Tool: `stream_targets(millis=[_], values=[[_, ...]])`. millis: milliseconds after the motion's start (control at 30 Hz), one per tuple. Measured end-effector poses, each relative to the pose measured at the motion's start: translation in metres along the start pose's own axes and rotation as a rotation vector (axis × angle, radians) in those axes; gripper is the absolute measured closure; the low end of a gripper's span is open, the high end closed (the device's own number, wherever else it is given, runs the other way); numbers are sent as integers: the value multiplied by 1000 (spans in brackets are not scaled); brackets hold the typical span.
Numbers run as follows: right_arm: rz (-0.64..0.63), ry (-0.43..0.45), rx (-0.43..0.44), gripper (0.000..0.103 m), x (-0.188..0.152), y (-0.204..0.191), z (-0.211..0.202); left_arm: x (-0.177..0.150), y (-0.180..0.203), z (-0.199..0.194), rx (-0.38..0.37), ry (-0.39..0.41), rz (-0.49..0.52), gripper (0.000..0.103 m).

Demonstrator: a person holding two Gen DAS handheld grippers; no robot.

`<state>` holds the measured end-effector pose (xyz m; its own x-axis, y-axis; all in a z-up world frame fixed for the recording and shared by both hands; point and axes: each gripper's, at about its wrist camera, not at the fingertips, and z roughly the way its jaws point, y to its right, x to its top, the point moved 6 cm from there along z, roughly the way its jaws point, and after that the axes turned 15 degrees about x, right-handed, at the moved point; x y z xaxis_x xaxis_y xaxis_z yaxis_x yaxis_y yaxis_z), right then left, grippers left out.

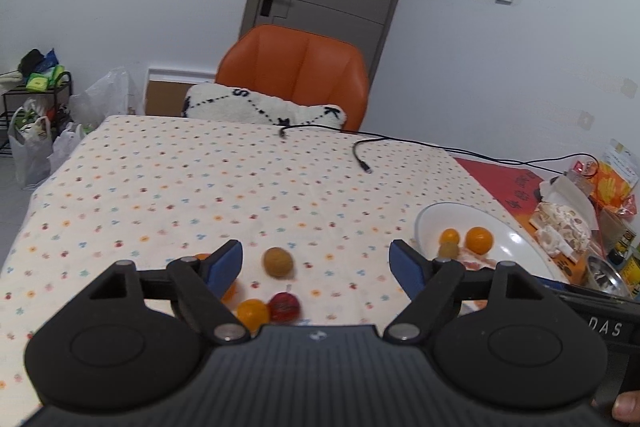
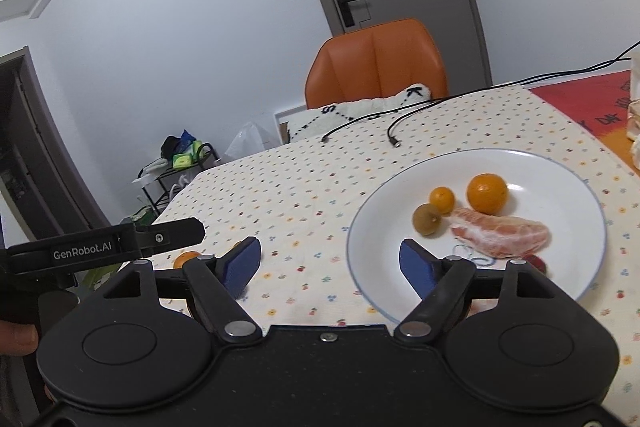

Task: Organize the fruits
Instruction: 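Move both open tools back over the remaining fruit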

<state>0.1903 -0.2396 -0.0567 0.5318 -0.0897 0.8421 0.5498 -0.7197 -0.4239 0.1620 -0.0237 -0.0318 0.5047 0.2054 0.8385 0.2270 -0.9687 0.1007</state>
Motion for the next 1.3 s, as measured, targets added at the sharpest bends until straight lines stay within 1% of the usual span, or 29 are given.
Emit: stream_targets(millis=[333,700,867,967,1100,1300], values=[[-16,-42,52,27,-8,-17,22,-8,-31,-1,53,-13,-37,24],[-31,-71,82,28,-15,-31,33,-14,-54,-3,102,-6,-64,24],[-41,-88,96,31,-18,-38,38,-19,-63,-2,114,-11,-75,25],[-44,-97,103,32,-20,-41,42,-22,-67,-1,119,-18,-83,27],[-47,-108,109,32,-22,-44,47,-25,-71,-1,124,-17,-83,27],[-50,-131,118,37,-24,-48,57,-26,-72,1,121,-16,-85,30]])
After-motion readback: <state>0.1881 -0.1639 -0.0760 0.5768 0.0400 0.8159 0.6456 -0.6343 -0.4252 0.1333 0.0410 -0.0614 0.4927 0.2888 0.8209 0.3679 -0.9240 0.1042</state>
